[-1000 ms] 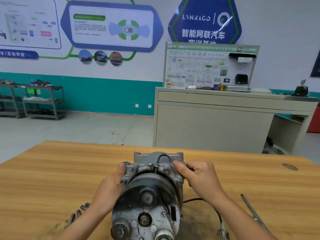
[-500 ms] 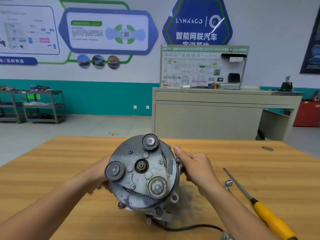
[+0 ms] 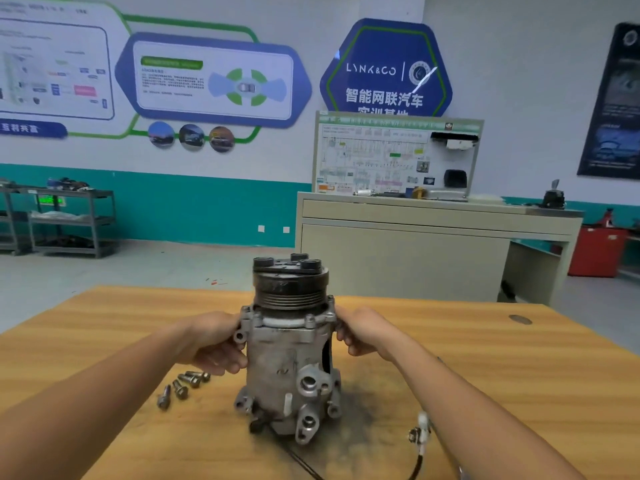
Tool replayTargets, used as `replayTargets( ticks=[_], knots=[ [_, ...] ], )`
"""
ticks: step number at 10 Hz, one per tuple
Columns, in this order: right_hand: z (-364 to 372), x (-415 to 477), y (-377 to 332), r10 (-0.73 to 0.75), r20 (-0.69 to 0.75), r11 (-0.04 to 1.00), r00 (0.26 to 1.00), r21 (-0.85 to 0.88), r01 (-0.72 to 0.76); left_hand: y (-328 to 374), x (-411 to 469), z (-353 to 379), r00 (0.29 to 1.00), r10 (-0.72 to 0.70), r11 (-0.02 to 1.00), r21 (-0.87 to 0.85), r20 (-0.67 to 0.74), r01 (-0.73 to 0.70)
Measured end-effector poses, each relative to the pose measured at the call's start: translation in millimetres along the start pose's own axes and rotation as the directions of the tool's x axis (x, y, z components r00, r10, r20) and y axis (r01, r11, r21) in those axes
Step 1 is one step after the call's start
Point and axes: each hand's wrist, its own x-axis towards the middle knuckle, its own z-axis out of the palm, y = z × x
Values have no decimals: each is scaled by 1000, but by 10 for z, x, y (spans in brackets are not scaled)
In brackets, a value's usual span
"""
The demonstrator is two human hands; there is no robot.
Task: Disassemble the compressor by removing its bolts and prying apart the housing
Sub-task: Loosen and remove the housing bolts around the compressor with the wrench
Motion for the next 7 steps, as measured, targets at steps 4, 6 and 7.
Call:
replayTargets(
  ticks=[4,6,7],
  knots=[
    [2,-186,159,-17,65,1000,998,-8,18,-377,57,-5,1000,12,988,-152,1,-11],
    [39,-734,375,-238,-394,971,888,-128,203,-493,106,138,976,66,983,-154,-206,-99],
    [411,-1119,430,-280,-302,954,911,-190,231,-561,171,205,956,49,979,-178,-290,-104]
  ],
)
